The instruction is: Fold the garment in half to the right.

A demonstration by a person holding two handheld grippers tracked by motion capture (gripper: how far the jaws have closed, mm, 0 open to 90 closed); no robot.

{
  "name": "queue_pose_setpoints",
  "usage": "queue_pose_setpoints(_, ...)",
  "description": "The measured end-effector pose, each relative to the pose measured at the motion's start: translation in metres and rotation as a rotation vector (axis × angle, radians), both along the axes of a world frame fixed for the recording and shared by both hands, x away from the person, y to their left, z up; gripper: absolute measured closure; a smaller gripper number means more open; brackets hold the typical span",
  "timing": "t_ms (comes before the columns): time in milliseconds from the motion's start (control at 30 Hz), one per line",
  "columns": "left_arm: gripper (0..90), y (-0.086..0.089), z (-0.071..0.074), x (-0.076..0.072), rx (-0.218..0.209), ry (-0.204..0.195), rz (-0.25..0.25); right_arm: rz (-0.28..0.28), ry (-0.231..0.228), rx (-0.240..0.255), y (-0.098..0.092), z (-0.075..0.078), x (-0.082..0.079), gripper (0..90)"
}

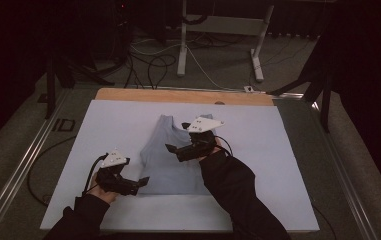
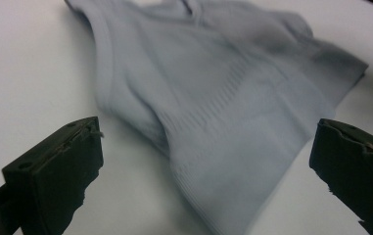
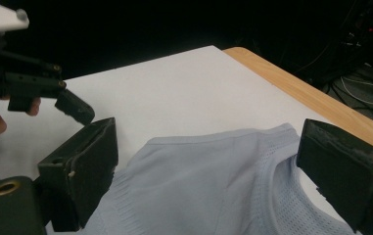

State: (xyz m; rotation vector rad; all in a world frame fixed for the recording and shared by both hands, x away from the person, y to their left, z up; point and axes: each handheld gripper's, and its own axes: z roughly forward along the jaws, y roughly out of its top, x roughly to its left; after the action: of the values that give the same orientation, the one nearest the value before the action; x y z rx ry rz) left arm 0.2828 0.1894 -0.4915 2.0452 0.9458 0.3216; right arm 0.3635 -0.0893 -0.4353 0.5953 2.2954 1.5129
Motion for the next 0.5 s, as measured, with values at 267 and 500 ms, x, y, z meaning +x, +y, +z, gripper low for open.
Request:
queue_pose_setpoints(267,4.4,-0.005,-0.020,0.003,0.024,0.105,-0.047,-0.004,0.018,-0.011,0.004,-0.009,0.005,8.4)
queue_pose_setpoints(500,16.7,-0.005,-0.031,0.008,0.030,0.195,-0.029,-0.002,0.027,-0.021,0.006,-0.014,0.006,8.4)
